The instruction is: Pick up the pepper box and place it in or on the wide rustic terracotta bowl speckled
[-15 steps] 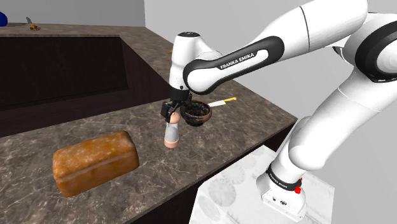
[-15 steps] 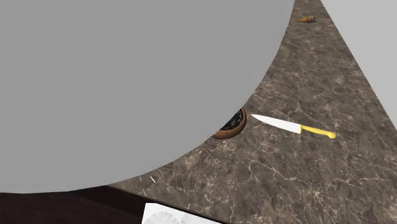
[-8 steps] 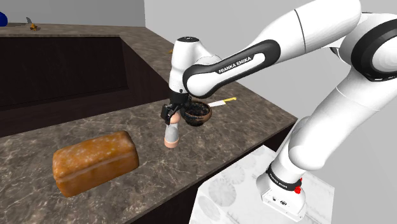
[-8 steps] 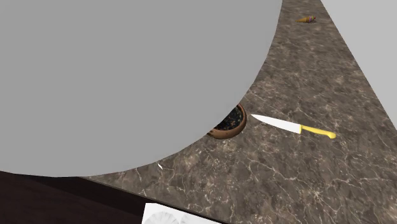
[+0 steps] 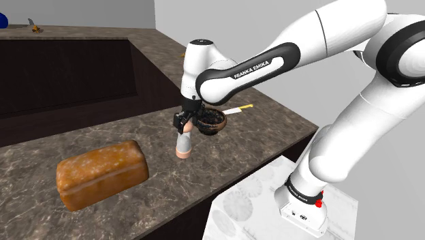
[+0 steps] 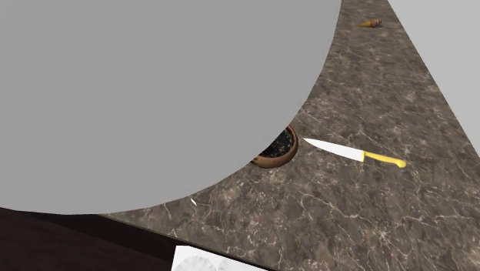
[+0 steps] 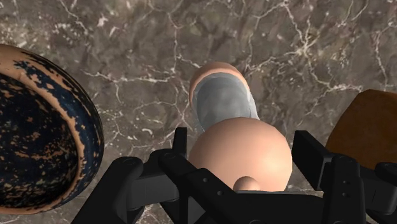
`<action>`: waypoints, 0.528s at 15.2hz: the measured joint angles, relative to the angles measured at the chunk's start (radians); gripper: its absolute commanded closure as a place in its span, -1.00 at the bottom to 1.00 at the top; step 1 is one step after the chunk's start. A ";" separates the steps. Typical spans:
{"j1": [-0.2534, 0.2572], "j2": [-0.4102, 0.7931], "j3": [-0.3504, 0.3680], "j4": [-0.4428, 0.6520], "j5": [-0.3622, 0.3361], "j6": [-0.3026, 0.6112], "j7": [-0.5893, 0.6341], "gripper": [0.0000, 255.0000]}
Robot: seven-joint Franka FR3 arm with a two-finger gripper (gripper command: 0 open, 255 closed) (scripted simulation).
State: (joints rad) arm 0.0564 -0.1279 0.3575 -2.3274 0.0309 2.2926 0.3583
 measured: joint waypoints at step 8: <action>0.001 -0.020 -0.003 0.021 0.008 -0.041 -0.007 1.00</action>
State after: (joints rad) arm 0.0571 -0.1483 0.3545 -2.3068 0.0390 2.2520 0.3516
